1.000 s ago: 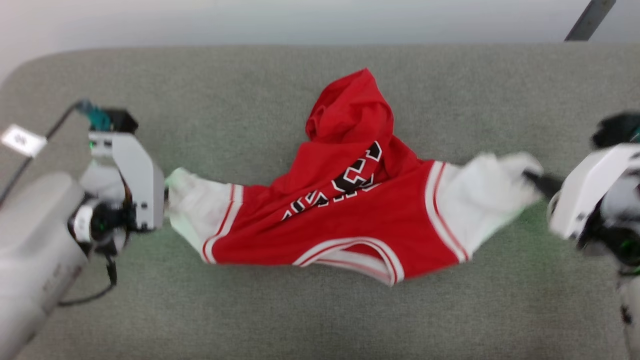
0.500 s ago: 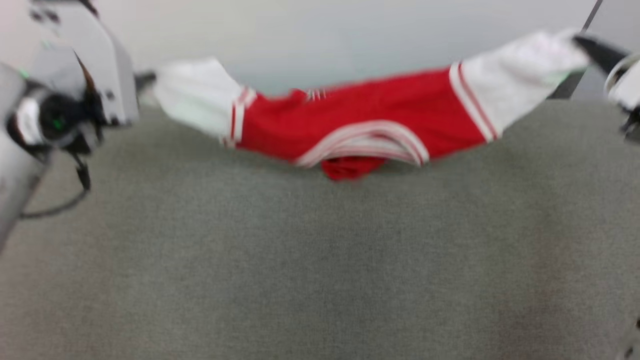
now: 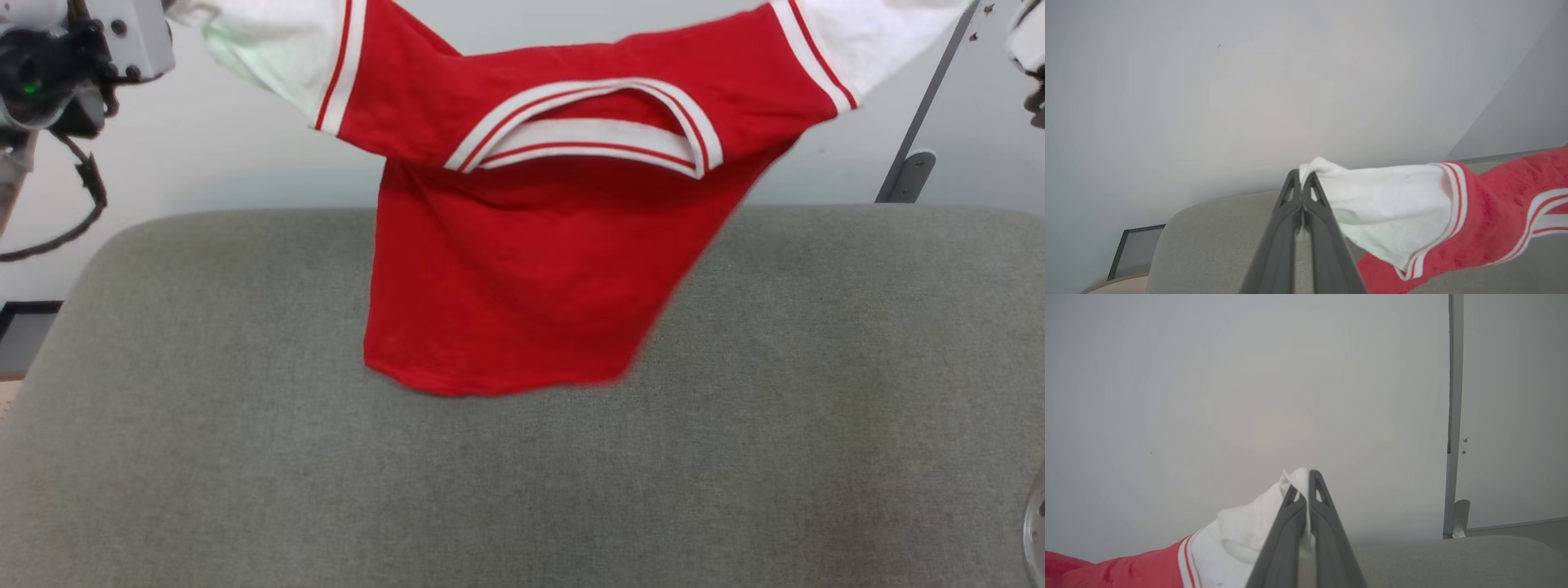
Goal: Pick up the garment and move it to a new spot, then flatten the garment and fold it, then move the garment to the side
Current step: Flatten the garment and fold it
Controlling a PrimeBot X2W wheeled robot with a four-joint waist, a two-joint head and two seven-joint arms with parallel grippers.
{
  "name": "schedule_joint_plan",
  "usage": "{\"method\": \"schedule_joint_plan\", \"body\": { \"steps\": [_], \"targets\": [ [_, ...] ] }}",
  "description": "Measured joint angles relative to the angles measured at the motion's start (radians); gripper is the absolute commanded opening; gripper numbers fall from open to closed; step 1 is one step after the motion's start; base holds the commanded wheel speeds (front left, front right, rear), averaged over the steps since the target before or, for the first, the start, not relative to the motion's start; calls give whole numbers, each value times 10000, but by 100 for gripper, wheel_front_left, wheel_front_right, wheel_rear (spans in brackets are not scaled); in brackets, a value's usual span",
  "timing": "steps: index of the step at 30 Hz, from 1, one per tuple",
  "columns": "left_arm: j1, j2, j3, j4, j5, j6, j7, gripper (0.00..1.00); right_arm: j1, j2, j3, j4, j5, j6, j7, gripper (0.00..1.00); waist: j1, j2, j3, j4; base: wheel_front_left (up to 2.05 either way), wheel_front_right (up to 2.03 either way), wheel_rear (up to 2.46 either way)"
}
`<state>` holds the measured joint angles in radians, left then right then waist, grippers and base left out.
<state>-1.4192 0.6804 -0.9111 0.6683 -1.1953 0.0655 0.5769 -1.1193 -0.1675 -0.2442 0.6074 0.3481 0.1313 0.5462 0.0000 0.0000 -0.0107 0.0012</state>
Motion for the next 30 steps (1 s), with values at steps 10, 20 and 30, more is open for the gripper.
{"method": "schedule_joint_plan", "body": {
  "steps": [10,20,30],
  "targets": [
    [-796,-485,-140,869,631,-514,-922,0,-687,-238,729,483,228,0,-1162,0,0,0,629,0,0,0,0],
    [-2841,-1522,-88,1854,1776,-658,-3154,0,-2771,-560,1657,1323,-725,0,-4500,0,0,0,2517,25,0,0,0],
    [-4087,-2445,140,3181,2688,-838,-6895,0,-4283,-1108,2811,2468,-2558,2,-7973,0,0,0,4658,214,0,0,0]
  ]
}}
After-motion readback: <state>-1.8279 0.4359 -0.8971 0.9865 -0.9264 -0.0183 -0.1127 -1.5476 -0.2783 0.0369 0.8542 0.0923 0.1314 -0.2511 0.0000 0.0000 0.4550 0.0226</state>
